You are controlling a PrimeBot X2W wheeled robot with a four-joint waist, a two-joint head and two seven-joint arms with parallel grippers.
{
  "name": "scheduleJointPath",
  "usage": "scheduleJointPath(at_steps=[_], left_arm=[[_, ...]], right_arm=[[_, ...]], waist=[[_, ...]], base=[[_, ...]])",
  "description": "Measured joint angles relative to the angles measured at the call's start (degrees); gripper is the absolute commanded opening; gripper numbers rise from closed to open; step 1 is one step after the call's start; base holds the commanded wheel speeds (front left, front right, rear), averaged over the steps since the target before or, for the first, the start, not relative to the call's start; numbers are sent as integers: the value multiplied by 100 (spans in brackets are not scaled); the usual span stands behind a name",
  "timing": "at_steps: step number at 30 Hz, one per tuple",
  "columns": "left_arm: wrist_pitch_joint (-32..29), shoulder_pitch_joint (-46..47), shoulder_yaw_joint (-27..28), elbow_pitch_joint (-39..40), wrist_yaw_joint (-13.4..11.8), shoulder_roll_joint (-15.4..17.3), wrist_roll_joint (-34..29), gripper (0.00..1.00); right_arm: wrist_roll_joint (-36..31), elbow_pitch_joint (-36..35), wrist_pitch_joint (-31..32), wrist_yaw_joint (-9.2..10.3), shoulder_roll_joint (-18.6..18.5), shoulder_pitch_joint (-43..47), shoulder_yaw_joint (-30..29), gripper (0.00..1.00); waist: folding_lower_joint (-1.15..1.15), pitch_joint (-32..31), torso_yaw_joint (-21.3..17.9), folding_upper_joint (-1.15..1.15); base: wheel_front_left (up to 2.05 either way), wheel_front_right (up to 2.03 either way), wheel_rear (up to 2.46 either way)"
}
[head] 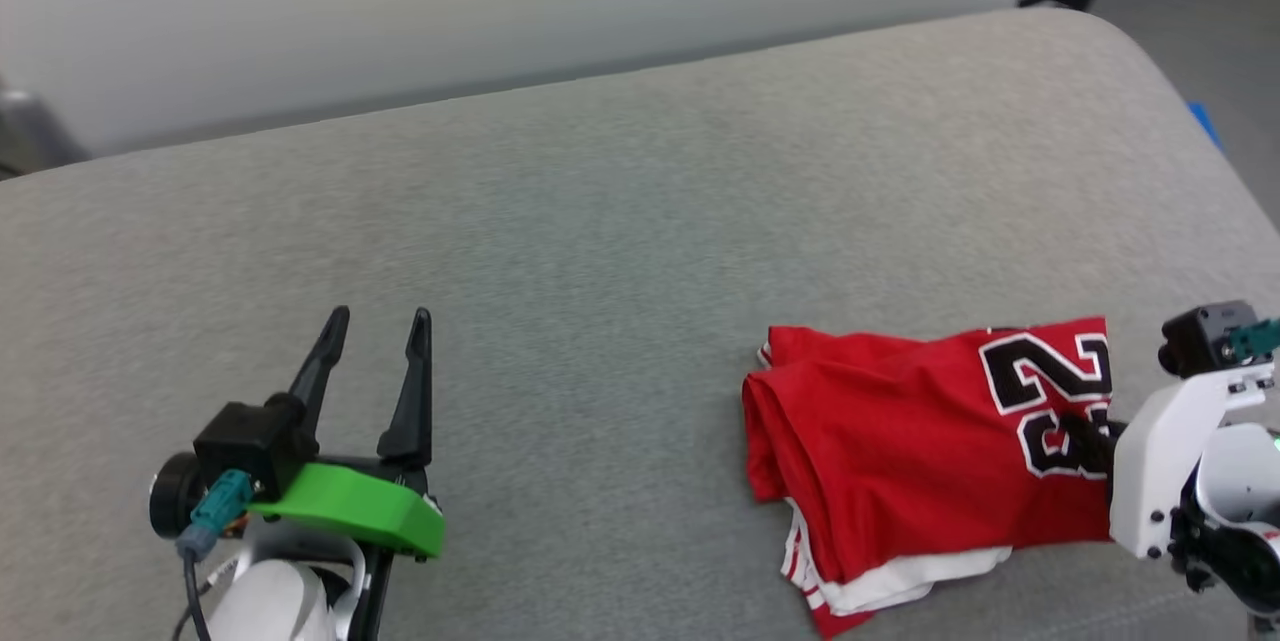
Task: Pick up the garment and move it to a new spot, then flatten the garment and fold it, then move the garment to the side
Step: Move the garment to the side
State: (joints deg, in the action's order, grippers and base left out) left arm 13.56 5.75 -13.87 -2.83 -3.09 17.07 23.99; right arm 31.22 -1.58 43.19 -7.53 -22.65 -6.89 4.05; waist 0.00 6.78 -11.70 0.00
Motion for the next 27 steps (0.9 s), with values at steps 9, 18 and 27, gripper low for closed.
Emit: scheduleJointPath(at_steps=[9, 18, 27], left_arm=[[-324, 626, 16, 614, 41, 363, -138, 100], [-478, 1339, -75, 1095, 158, 486, -311, 100], [-463, 1932, -254, 1199, 287, 448, -403, 100]], right_arm=[[-213, 336, -321, 0, -21, -947, -271, 0], [-659, 1106, -892, 0, -608, -1569, -1278, 0], [-1004, 1947, -1553, -1, -853, -2223, -2245, 0]], waist=[[1, 616, -733, 0], [1, 1559, -833, 0], [2, 2472, -468, 0]], base=[[0, 0, 0], [0, 0, 0], [0, 0, 0]])
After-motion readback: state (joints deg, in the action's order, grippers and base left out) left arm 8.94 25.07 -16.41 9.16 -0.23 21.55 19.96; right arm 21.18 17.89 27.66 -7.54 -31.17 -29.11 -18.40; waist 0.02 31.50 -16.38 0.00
